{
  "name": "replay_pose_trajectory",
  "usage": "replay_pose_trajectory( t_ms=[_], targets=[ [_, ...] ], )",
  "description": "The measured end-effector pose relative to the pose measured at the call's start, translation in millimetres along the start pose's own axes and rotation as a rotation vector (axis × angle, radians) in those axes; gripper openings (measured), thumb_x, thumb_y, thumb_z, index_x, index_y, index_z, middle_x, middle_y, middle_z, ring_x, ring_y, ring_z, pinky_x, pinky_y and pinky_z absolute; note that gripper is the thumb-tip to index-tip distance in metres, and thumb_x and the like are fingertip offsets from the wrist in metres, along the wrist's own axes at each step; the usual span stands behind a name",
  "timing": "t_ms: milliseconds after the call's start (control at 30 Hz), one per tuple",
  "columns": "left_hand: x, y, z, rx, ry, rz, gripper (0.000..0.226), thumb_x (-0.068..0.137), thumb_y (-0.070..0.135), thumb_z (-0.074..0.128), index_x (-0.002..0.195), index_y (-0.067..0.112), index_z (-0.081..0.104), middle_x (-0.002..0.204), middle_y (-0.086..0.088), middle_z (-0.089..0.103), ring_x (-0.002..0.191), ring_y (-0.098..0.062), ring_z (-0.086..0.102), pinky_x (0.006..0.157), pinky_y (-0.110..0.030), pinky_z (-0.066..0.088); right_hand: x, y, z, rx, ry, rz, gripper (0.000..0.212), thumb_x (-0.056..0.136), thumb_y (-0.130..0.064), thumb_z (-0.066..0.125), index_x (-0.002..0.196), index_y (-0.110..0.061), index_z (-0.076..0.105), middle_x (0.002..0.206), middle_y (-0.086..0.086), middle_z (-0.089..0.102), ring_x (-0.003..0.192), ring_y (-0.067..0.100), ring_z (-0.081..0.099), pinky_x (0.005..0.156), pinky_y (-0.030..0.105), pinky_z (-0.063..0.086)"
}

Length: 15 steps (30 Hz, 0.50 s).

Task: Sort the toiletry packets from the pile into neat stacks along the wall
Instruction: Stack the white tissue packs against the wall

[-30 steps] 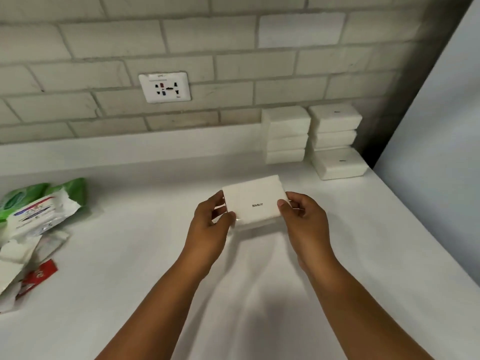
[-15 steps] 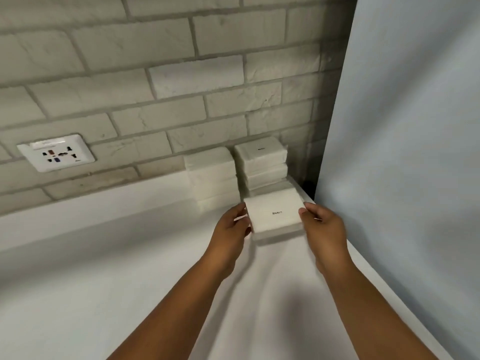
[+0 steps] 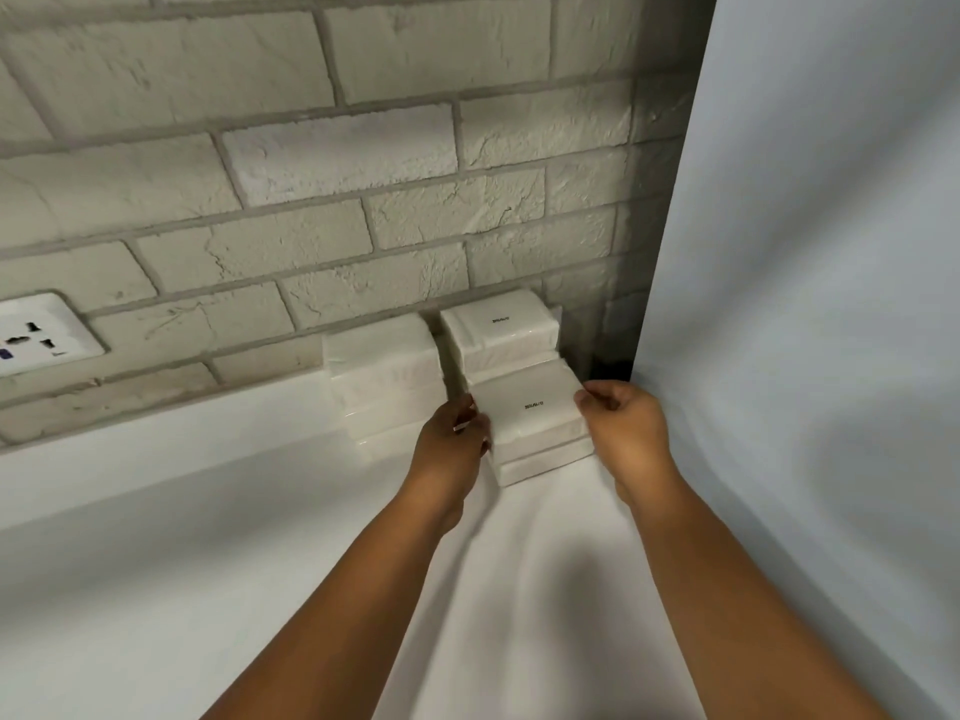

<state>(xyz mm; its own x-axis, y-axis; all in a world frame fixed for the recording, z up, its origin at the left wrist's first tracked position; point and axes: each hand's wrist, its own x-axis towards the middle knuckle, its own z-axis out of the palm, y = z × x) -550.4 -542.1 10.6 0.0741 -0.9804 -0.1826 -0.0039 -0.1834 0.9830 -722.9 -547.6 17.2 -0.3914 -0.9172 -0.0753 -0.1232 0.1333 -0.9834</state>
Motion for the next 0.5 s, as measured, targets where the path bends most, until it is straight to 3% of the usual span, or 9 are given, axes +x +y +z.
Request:
replay_pose_trajectory(
  t_ms=[233,400,500],
  targets=[
    [5.8,-2.9,3.1,-0.007,0.03,0.011,0.038,0.095,0.011,0.053,0.133,0.012,0.051,0.107,0.005,0.063,0.092,-0.011,0.062,0.091,-0.028,0.051,10.3,6.1,3.8,-0.055,0.0,0.003,0.026,0.093,-0.022,0.06,0.117,-0.013,0.064,0.103,0.004,0.065,0.093,0.02,0.06,0.077,0.026,0.043],
    [6.7,-2.4,5.1,0.039,0.055,0.011,0.036,0.095,0.013,0.054,0.13,0.014,0.051,0.104,0.006,0.062,0.086,-0.008,0.059,0.093,-0.032,0.05,10.2,6.6,4.8,-0.109,-0.005,-0.014,0.029,0.094,-0.023,0.057,0.121,-0.012,0.062,0.107,0.004,0.063,0.092,0.018,0.056,0.079,0.025,0.042],
    [5.8,-0.5,4.5,0.122,0.076,-0.003,0.032,0.095,0.021,0.053,0.126,0.013,0.052,0.107,0.003,0.061,0.086,-0.012,0.057,0.087,-0.031,0.048,7.7,5.5,4.2,-0.222,0.029,-0.061,0.036,0.093,-0.03,0.056,0.125,-0.014,0.06,0.12,0.009,0.061,0.104,0.026,0.058,0.088,0.031,0.046]
  ],
)
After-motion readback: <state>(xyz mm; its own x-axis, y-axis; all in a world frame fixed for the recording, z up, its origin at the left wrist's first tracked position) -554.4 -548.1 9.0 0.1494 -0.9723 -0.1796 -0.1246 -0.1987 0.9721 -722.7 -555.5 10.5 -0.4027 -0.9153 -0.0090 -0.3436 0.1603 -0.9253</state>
